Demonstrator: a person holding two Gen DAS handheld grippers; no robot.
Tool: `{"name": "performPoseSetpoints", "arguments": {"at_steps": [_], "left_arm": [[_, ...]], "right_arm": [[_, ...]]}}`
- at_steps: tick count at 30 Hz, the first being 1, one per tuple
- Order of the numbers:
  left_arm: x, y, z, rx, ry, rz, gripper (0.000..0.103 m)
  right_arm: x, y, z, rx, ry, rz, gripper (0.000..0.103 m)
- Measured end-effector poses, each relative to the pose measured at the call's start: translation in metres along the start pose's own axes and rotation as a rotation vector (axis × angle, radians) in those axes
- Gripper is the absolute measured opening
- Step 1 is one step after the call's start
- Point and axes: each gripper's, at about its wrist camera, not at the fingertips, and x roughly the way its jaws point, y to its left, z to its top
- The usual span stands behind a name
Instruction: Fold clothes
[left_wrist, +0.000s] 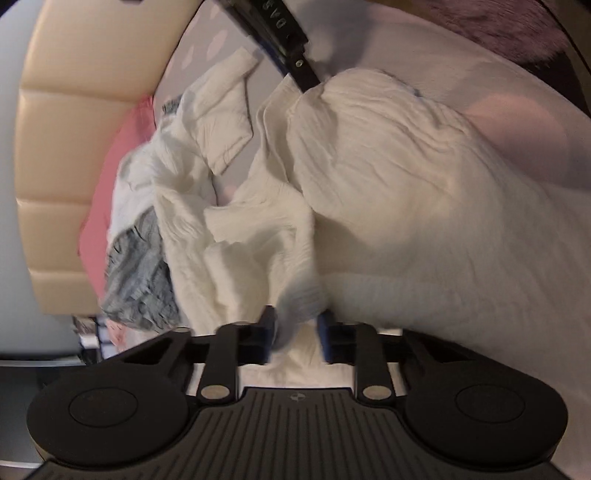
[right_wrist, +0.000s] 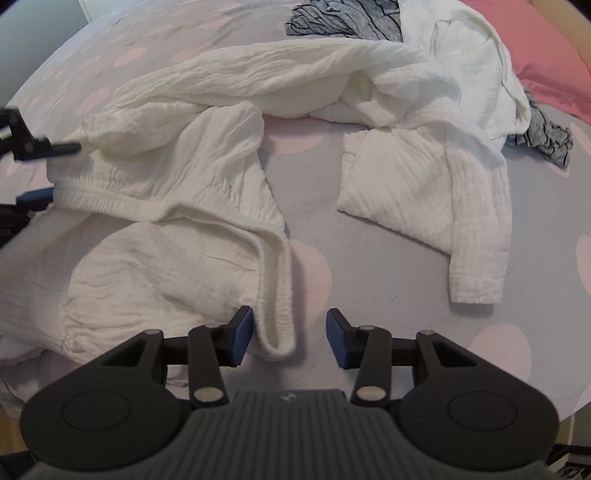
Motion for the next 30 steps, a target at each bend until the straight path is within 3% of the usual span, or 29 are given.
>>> {"name": "performPoseSetpoints", "arguments": {"at_steps": [2, 5, 9, 13, 20, 24, 30], "left_arm": [[0.003, 0.016, -0.001, -0.127, 0.01, -0.004, 0.011], [-0.002, 0.053, -0.012, -0.385, 0.022, -0.025, 0.008], [-0.014, 0.104, -0.038, -0.711, 0.023, -0.018, 0.006], [-0.034, 0.147, -0.061, -0.979, 0.012, 0.051, 0.005], [-0.092, 0.181, -0.091, -1.144, 0.006, 0.251, 0.005], [-0.135, 0.177, -0.11, -1.226, 0.021, 0.366, 0.005], [-0.212, 0.171, -0.143, -1.32, 0.052, 0.571, 0.005]], "right_arm": [[-0.001, -0.001, -0.001, 0.012, -0.004, 0.038, 0.013], [-0.009, 0.003, 0.0, -0.003, -0.043, 0.023, 0.01], [-0.034, 0.002, 0.006, 0.018, -0.16, -0.03, 0.009], [-0.068, 0.01, 0.015, 0.012, -0.323, -0.099, 0.009], [-0.124, 0.04, 0.026, -0.026, -0.556, -0.054, 0.009], [-0.145, 0.079, 0.031, -0.142, -0.659, -0.051, 0.009], [-0.181, 0.137, 0.04, -0.243, -0.806, 0.058, 0.009]]}}
